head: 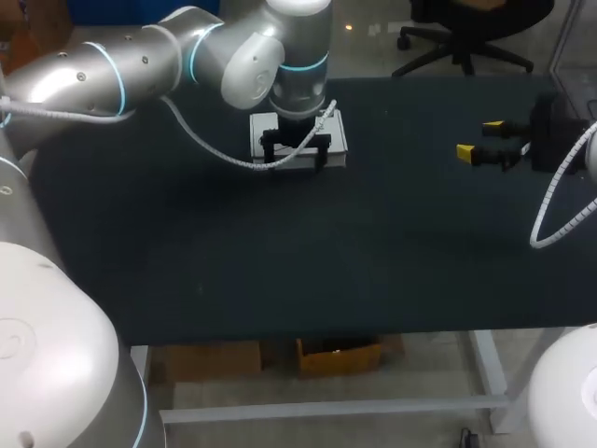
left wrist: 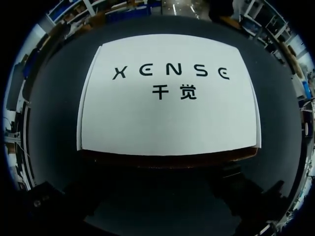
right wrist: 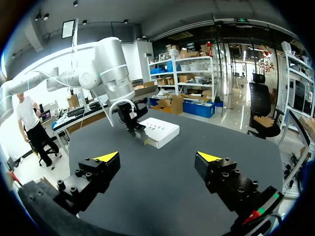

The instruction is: Assemble the packaging by folding the flat box into shape, placing the metal phone stand inside, and closing the box properly

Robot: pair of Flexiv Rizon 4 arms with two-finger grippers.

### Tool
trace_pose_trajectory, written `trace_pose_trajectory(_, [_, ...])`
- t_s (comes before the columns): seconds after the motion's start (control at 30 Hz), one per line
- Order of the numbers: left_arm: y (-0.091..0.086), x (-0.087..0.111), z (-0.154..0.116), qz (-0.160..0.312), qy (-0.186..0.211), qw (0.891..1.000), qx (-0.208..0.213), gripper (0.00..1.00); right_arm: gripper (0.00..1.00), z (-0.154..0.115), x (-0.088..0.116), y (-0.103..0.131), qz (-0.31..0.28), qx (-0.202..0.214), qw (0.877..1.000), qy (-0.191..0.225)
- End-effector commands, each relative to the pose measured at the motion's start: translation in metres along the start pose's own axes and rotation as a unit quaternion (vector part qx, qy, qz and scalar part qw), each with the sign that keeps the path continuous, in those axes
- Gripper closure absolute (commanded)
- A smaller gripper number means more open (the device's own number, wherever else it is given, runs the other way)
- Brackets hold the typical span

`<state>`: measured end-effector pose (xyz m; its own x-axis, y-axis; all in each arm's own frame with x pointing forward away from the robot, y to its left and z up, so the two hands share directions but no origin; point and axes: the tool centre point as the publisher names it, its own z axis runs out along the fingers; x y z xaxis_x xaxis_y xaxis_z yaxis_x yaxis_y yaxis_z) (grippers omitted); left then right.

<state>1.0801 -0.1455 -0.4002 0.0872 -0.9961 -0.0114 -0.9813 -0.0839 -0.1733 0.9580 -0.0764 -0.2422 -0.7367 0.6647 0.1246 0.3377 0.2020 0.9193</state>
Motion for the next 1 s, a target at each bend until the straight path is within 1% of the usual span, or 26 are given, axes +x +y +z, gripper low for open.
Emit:
trace_pose_trajectory(0.03, [-0.025, 0.000, 0.006, 0.000, -0.003, 1.000, -0.020, 0.00, 0.00, -0.001, -0.001, -0.001, 0.000, -0.003, 1.000, 0.002])
trace_pose_trajectory(0.4, [-0.067, -0.001, 0.011, 0.010, -0.007, 1.000, -0.011, 0.00, 0.00, -0.001, -0.001, -0.001, 0.000, -0.003, 1.000, 0.002])
trace_pose_trajectory(0.57, [-0.073, 0.000, 0.012, 0.014, -0.005, 1.000, -0.010, 0.00, 0.00, -0.001, -0.001, -0.001, 0.000, -0.003, 1.000, 0.002])
trace_pose_trajectory(0.73, [-0.074, -0.001, 0.011, 0.014, 0.000, 1.000, -0.010, 0.00, 0.00, -0.001, -0.001, -0.001, 0.000, -0.003, 1.000, 0.002])
trace_pose_trajectory(0.8, [-0.070, -0.003, 0.007, 0.013, 0.006, 1.000, -0.005, 0.00, 0.00, -0.001, -0.001, -0.001, 0.000, -0.003, 1.000, 0.002])
trace_pose_trajectory(0.93, [-0.054, -0.011, -0.009, 0.001, 0.024, 1.000, 0.014, 0.00, 0.00, -0.001, -0.001, -0.001, 0.000, -0.003, 1.000, 0.002])
trace_pose_trajectory(1.0, [-0.041, -0.018, -0.019, -0.007, 0.029, 0.999, 0.029, 0.00, 0.00, -0.001, -0.001, -0.001, 0.000, -0.003, 1.000, 0.002])
